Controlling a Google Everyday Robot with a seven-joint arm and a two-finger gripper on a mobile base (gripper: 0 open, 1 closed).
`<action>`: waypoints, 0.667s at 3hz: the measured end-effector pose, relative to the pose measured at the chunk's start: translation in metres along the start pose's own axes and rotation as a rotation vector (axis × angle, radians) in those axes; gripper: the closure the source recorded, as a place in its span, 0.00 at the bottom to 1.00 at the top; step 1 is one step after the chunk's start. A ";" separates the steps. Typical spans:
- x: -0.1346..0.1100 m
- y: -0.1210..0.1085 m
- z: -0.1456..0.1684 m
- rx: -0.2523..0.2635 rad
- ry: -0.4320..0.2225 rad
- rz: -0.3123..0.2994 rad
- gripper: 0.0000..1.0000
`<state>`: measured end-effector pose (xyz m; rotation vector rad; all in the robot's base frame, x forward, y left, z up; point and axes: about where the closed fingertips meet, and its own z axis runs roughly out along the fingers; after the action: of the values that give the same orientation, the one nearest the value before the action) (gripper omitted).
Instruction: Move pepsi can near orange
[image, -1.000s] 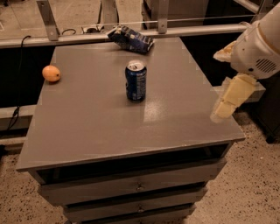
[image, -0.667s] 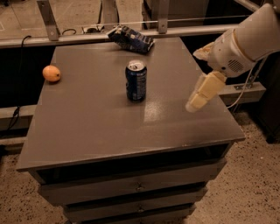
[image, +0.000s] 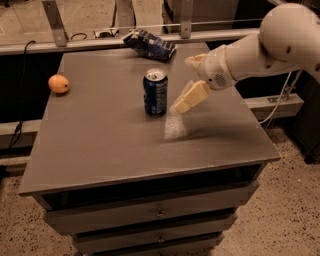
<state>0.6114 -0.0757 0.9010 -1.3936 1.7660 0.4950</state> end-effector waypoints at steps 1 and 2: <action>-0.018 -0.009 0.040 -0.015 -0.119 0.026 0.00; -0.038 -0.003 0.073 -0.056 -0.215 0.059 0.18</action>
Offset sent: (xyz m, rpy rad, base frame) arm 0.0384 0.1122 -0.0154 0.3464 0.0316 0.0750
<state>0.6422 -0.0010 0.8882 -1.2784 1.6327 0.7044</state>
